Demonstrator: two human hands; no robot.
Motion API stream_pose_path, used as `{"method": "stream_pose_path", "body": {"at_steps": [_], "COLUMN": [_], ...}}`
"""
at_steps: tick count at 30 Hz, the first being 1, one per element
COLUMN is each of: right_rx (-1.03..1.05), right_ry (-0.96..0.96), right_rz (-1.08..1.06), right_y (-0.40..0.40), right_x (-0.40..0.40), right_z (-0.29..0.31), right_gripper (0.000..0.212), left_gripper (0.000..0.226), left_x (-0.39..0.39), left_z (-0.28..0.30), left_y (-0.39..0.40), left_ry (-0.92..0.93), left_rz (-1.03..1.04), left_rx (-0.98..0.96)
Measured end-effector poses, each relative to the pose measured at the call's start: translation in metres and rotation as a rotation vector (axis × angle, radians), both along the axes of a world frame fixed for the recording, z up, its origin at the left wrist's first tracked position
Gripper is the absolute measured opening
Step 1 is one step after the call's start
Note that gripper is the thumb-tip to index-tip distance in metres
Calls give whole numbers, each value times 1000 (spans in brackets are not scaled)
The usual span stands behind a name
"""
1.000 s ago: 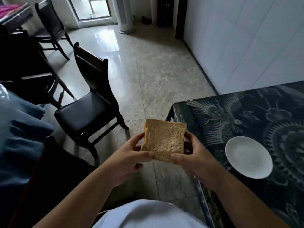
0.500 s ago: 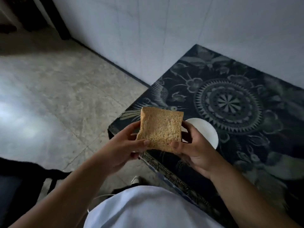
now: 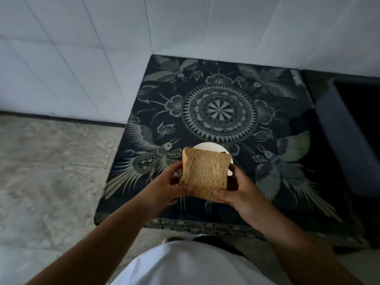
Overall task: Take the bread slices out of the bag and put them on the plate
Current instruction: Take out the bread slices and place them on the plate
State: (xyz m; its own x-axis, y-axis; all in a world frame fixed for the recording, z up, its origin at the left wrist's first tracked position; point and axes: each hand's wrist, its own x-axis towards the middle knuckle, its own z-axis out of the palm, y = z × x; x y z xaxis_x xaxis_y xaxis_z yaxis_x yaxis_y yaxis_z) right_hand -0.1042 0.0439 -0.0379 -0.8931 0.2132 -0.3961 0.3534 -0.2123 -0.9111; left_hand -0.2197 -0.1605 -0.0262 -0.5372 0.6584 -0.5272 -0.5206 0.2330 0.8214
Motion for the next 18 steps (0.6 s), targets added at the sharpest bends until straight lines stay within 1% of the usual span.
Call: {"method": "stream_pose_path", "body": {"at_steps": [2, 4, 6, 8, 10, 14, 18], "right_rx": [35, 84, 129, 186, 203, 193, 161], "right_ry": [-20, -60, -104, -140, -157, -169, -195], "right_rz": [-17, -3, 34, 64, 80, 89, 73], "right_y": [10, 20, 30, 41, 52, 72, 83], "right_x": [3, 6, 6, 4, -1, -19, -41], "right_z": [-6, -11, -14, -17, -24, -41, -60], "right_gripper": [81, 72, 69, 73, 76, 85, 86], "left_gripper": [68, 70, 75, 78, 82, 85, 83], "left_x": [-3, -5, -6, -8, -12, -22, -38], "left_z": [-8, -15, -22, -28, -34, -47, -62], "left_y": [13, 26, 36, 46, 56, 74, 89], "left_ry": [7, 2, -19, -27, 12, 52, 110], "left_rz": [-25, -40, -42, -40, -51, -22, -38], "left_rx": [-34, -54, -59, -57, -105, -171, -227]}}
